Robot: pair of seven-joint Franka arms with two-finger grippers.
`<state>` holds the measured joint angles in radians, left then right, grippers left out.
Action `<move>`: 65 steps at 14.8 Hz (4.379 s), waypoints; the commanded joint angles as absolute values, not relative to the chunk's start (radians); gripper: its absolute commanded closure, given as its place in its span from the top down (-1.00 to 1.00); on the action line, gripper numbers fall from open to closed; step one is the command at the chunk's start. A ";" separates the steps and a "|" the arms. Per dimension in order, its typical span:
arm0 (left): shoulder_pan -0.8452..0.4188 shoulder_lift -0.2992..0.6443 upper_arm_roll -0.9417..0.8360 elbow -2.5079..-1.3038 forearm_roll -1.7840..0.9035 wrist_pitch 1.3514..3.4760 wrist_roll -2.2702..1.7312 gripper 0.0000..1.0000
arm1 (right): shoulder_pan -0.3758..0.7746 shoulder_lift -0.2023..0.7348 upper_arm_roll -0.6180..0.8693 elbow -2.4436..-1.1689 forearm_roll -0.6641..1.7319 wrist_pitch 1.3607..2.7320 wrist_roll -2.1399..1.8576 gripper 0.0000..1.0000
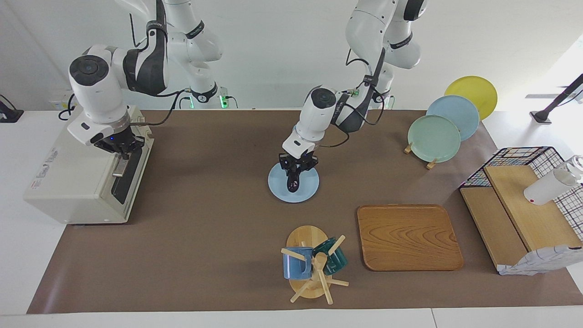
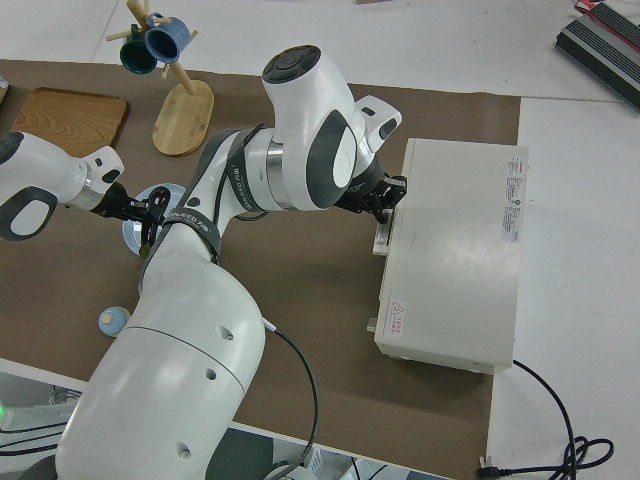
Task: Put eggplant into oven
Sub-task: 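Set the eggplant on the blue plate while the right gripper opens the oven, then withdraw the left gripper to rest while the right gripper moves toward the plate, then grasp the eggplant on the blue plate with the right gripper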
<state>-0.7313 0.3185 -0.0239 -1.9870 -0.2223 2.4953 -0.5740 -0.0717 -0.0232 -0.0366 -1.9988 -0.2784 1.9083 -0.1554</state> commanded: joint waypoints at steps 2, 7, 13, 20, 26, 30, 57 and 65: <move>-0.752 0.302 -0.005 -2.028 -0.244 2.528 -0.569 -1.00 | -0.072 -0.026 -0.026 -2.080 -0.275 2.017 -0.154 -1.00; -0.750 0.299 -0.003 -2.042 -0.242 2.531 -0.543 0.99 | 0.014 0.000 -0.026 -2.106 -0.259 2.098 -0.077 -1.00; -0.491 0.164 0.006 -1.843 -0.238 2.079 -0.369 1.00 | 0.058 0.035 -0.025 -2.201 -0.195 2.282 -0.057 -1.00; -0.221 0.074 0.011 -1.672 -0.083 1.752 -0.114 1.00 | 0.081 0.093 -0.025 -2.229 -0.166 2.374 -0.052 -1.00; -0.164 -0.040 0.011 -1.689 -0.031 1.588 -0.040 1.00 | 0.124 0.158 -0.025 -2.230 -0.166 2.424 0.052 -1.00; -0.126 -0.055 -0.037 -1.686 -0.029 1.552 -0.043 1.00 | 0.208 0.164 -0.017 -2.182 -0.105 2.399 0.128 -1.00; -0.094 -0.020 -0.081 -1.634 -0.009 1.520 -0.037 1.00 | 0.733 0.480 0.051 -1.743 -0.114 2.313 0.672 0.13; -0.084 -0.021 -0.081 -1.635 -0.011 1.526 -0.035 1.00 | 0.735 0.457 0.051 -1.812 -0.132 2.356 0.664 -1.00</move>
<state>-0.0964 -0.0150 -0.0766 -1.6357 -0.0316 1.5357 -0.0374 0.7404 0.4906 0.0452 -1.7578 -0.1113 2.3203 0.6706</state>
